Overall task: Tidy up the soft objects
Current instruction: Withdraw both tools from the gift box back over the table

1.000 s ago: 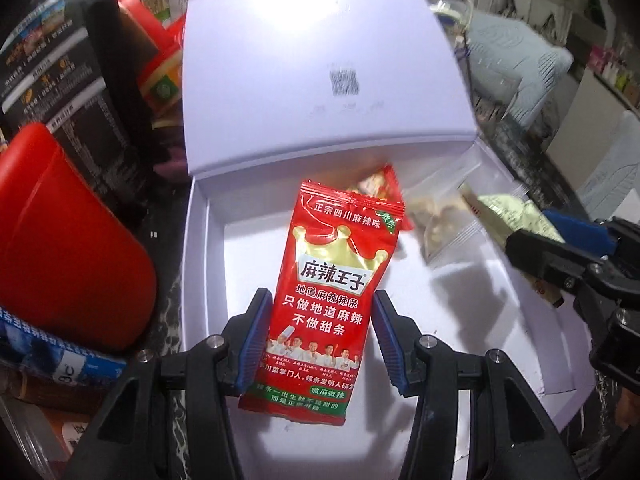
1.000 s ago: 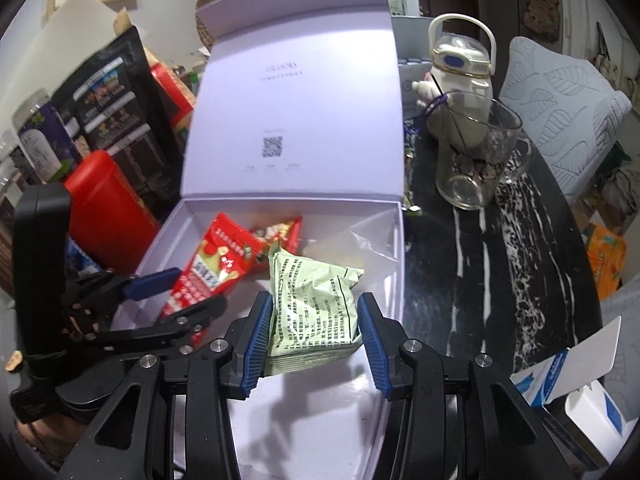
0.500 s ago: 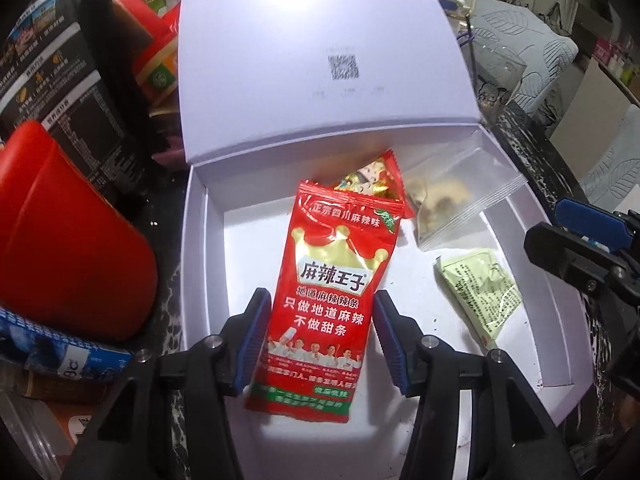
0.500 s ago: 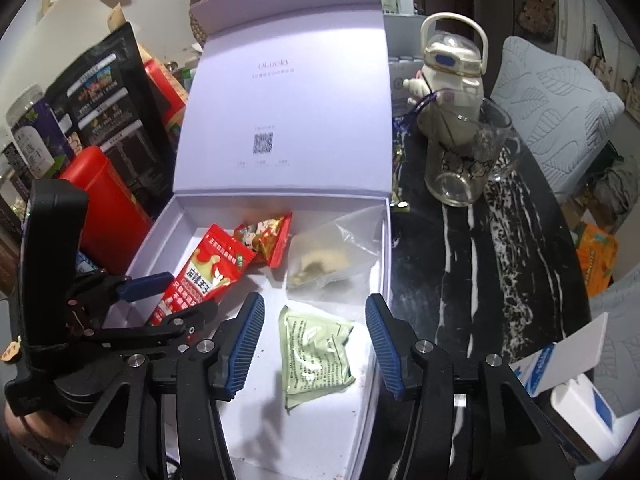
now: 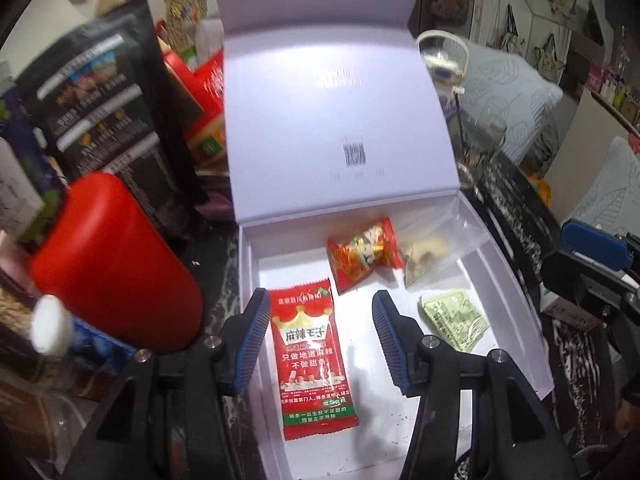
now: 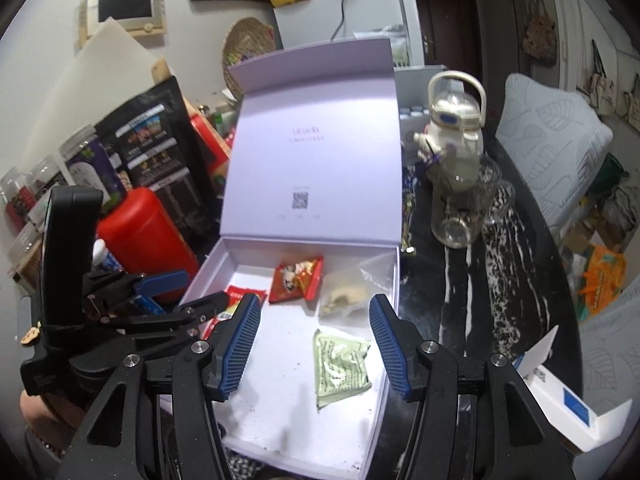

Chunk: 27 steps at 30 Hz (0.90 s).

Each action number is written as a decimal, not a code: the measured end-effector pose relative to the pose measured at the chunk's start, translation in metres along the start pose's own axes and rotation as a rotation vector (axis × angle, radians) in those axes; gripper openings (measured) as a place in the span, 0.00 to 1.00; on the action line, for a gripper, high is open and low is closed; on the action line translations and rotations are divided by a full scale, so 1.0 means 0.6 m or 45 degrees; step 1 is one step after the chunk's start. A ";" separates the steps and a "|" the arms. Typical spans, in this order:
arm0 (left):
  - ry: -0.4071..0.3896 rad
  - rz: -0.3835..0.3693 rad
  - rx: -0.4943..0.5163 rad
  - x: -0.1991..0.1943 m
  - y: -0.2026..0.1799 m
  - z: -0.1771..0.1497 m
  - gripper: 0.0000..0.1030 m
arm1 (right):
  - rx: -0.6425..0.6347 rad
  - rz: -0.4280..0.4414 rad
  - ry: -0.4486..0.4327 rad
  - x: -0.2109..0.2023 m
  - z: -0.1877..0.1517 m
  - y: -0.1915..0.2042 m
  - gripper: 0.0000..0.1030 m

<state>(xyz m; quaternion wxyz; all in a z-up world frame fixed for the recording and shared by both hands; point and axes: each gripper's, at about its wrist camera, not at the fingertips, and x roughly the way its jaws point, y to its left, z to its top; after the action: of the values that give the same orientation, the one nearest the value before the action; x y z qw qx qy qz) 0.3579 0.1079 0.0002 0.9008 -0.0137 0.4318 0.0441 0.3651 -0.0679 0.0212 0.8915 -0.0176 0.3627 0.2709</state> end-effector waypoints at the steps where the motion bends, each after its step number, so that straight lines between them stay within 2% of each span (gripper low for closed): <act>1: -0.019 -0.005 -0.006 -0.010 0.002 0.001 0.51 | -0.007 -0.001 -0.015 -0.008 0.001 0.003 0.55; 12: -0.242 -0.069 -0.017 -0.134 0.010 0.000 0.51 | -0.072 0.024 -0.196 -0.101 0.009 0.032 0.58; 18: -0.334 -0.092 -0.002 -0.195 0.007 -0.010 0.51 | -0.141 0.018 -0.307 -0.159 0.005 0.056 0.64; 23: -0.370 -0.105 0.001 -0.222 0.007 -0.017 0.51 | -0.193 0.011 -0.383 -0.201 -0.003 0.077 0.80; 27: -0.393 -0.091 0.022 -0.239 0.000 -0.025 0.51 | -0.236 -0.015 -0.441 -0.234 -0.012 0.089 0.85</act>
<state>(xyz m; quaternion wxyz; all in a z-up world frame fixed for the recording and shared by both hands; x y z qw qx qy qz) 0.2570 0.0972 0.1026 0.9575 -0.0143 0.2878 0.0097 0.2511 -0.0900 0.1167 0.9368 -0.0549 0.1771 0.2967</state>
